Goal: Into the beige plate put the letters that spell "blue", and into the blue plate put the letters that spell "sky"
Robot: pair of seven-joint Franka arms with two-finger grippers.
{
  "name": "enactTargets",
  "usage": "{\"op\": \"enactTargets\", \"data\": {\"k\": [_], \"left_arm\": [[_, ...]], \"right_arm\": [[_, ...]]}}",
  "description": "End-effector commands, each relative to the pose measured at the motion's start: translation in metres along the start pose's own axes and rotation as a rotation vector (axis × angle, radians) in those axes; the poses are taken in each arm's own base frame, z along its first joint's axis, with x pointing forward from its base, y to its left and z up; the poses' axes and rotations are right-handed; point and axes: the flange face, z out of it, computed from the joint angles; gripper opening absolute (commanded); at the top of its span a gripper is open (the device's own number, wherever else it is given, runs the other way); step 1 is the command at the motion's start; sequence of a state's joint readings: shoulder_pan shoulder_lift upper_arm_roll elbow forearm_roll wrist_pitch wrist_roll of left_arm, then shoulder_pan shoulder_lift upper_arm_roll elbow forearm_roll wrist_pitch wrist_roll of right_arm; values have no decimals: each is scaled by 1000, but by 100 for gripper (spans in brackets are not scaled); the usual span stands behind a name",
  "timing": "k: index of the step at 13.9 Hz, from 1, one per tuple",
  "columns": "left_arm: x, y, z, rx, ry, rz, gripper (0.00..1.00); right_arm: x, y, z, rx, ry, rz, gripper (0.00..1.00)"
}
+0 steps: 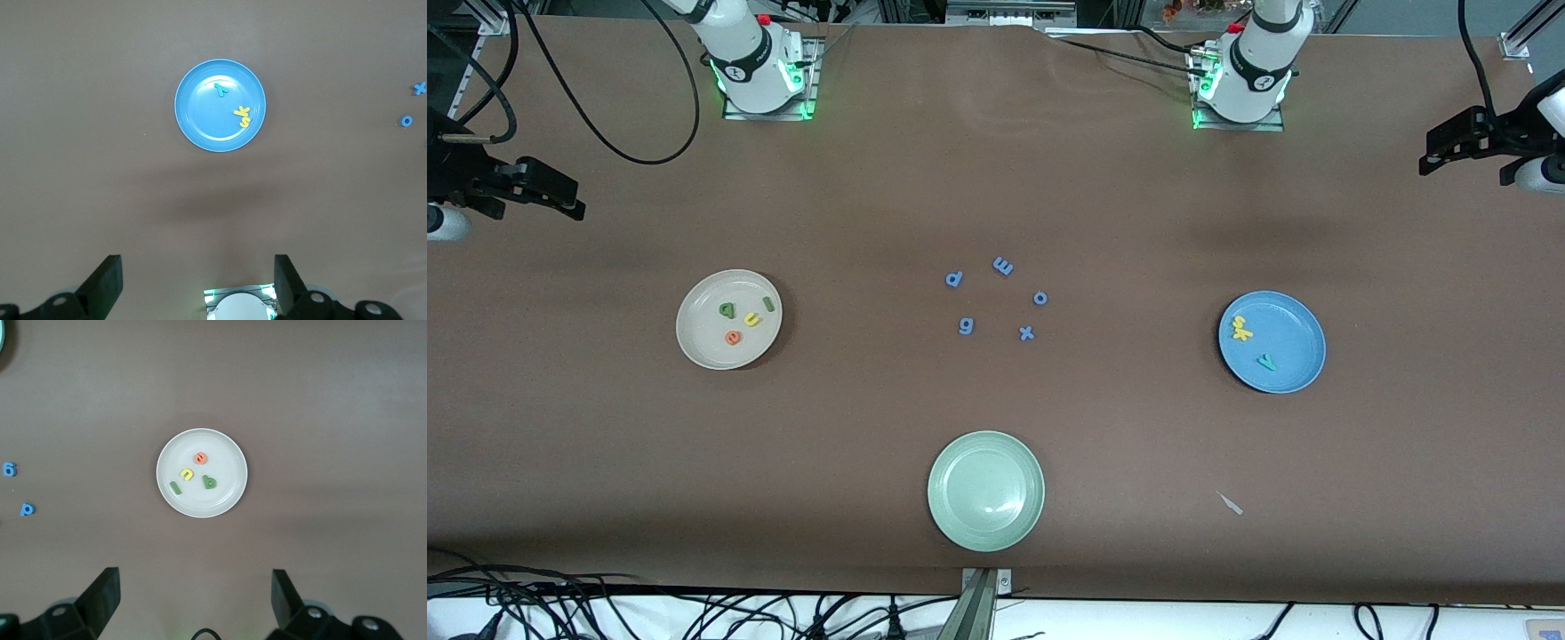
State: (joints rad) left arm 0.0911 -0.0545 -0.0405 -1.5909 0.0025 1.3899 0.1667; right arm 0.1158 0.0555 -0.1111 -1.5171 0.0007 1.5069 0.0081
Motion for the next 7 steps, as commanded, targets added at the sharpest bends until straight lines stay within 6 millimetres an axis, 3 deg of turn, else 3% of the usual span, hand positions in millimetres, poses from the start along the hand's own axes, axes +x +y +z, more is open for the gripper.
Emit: {"op": "enactTargets", "data": {"k": [1,7], "left_arm": [[2,-1,-5,29,-4,-5,100],[2,0,-5,27,-4,-5,100]], "right_arm": [[-4,3,3,-4,3,24,100],[-3,1,4,-6,-6,20,100]]}}
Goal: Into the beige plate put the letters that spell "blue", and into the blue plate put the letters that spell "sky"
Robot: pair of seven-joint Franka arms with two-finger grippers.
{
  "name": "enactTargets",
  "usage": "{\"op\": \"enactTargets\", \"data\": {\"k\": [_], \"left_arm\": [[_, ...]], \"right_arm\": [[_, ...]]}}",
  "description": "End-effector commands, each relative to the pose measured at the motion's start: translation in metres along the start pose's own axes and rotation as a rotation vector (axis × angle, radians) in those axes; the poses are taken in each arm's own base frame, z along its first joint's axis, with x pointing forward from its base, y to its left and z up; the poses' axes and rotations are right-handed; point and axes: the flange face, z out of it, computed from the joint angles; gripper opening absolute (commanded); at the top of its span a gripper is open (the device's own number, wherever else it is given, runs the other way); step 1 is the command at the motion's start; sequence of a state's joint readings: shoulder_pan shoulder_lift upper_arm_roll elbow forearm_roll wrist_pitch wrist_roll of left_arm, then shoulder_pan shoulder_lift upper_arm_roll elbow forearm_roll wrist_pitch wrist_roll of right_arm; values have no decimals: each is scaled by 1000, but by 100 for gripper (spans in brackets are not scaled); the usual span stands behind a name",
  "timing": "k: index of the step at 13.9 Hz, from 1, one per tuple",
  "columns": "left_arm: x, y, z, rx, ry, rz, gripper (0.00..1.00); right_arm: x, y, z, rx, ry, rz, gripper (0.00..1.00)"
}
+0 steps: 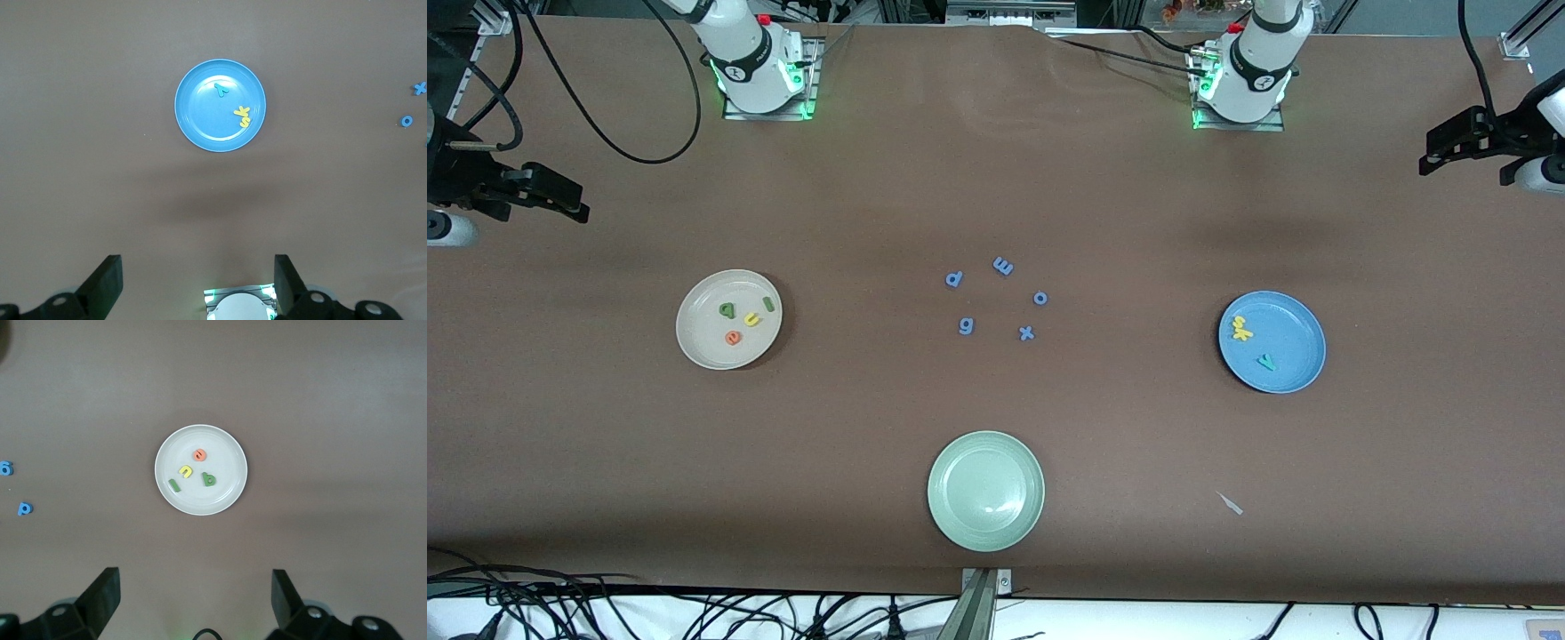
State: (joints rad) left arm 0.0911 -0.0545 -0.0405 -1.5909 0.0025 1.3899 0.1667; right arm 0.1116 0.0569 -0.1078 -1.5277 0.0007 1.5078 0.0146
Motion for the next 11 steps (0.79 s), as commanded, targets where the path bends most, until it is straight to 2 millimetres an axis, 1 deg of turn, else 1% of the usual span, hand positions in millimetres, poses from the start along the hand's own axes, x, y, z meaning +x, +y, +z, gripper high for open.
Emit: {"op": "enactTargets", "data": {"k": [1,11], "left_arm": [[2,0,-5,27,-4,-5,100],[2,3,-5,24,-3,0,100]], "right_arm": [[-3,0,-3,-8,8,13,100],[2,6,1,-5,21,23,100]]}}
